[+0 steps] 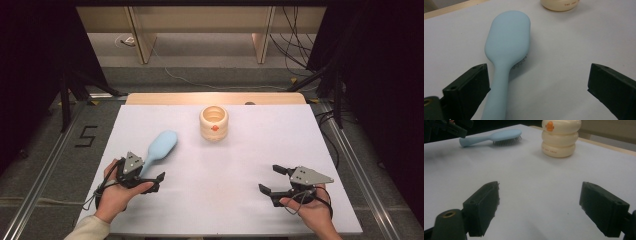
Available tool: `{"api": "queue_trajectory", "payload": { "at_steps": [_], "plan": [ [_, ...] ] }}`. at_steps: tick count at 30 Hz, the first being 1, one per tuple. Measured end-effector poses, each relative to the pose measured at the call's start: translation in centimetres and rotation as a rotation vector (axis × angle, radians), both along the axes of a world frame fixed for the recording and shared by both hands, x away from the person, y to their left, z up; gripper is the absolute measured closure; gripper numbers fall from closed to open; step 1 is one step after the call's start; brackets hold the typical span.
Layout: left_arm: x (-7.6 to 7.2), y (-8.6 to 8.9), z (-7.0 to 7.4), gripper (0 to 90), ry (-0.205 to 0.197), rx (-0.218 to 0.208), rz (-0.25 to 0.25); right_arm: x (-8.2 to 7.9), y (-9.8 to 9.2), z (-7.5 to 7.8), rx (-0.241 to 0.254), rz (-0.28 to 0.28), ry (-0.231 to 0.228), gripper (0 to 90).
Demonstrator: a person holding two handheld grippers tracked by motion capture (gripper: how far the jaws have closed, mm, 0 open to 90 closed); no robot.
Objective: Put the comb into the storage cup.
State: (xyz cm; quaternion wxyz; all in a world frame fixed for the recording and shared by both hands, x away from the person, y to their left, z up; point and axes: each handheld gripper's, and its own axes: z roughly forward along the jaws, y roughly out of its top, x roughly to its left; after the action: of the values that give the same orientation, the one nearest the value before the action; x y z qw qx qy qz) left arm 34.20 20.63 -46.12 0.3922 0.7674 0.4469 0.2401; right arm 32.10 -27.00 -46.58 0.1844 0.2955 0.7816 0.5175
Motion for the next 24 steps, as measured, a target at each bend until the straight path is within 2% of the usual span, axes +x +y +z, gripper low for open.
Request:
{"api": "queue_trajectory", "payload": {
  "at_steps": [5, 6, 7, 8, 9, 10, 11, 12, 13, 14, 15, 16, 19, 24],
  "plan": [
    [0.4, 0.6, 0.2, 3.9, 0.024, -0.003, 0.011, 0.0, 0.0, 0.0, -0.001, -0.002, 0.002, 17.2],
    [0.5, 0.9, 0.4, 8.7, 0.024, -0.007, 0.026, 0.0, 0.0, 0.0, -0.002, -0.002, 0.002, 17.2],
    [0.6, 1.4, 0.7, 18.4, 0.016, -0.015, 0.064, 0.0, 0.0, 0.0, 0.000, -0.002, 0.001, 17.2],
    [0.9, 2.5, 1.1, 29.9, -0.005, -0.028, 0.101, 0.0, 0.0, 0.0, -0.002, -0.002, -0.001, 17.2],
    [0.9, 2.5, 1.1, 40.8, -0.005, -0.028, 0.101, 0.0, 0.0, 0.0, -0.001, -0.002, 0.000, 17.2],
    [1.1, 3.7, 1.2, 49.2, -0.025, -0.028, 0.148, 0.0, 0.0, 0.0, -0.001, -0.002, 0.001, 17.2],
    [1.1, 3.7, 1.2, 58.2, -0.025, -0.028, 0.148, 0.0, 0.0, 0.0, -0.001, -0.002, 0.001, 17.2],
    [1.4, 4.4, 1.2, 69.1, -0.019, -0.012, 0.180, 0.0, 0.0, 0.0, -0.001, -0.002, 0.002, 17.1],
    [1.6, 4.8, 1.0, 69.1, -0.010, -0.003, 0.197, 0.0, 0.0, 0.0, -0.001, -0.002, 0.002, 17.1],
    [1.8, 5.3, 0.7, 73.4, 0.009, 0.014, 0.222, 0.0, 0.0, 0.0, -0.002, -0.002, 0.002, 17.1],
    [2.0, 5.6, 0.4, 85.1, 0.026, 0.032, 0.237, 0.0, 0.0, 0.0, -0.006, -0.002, 0.002, 17.0],
    [2.2, 5.9, 0.2, 85.1, 0.038, 0.046, 0.245, 0.0, 0.0, 0.0, -0.006, -0.002, 0.002, 17.0],
    [2.8, 6.4, -1.0, 89.7, 0.112, 0.067, 0.266, 0.0, 0.0, -0.1, -0.005, -0.002, 0.002, 17.0],
    [3.3, 6.2, -2.3, 89.7, 0.191, 0.076, 0.232, 0.1, 0.0, -0.1, -0.007, -0.003, 0.006, 17.0]
  ]
}}
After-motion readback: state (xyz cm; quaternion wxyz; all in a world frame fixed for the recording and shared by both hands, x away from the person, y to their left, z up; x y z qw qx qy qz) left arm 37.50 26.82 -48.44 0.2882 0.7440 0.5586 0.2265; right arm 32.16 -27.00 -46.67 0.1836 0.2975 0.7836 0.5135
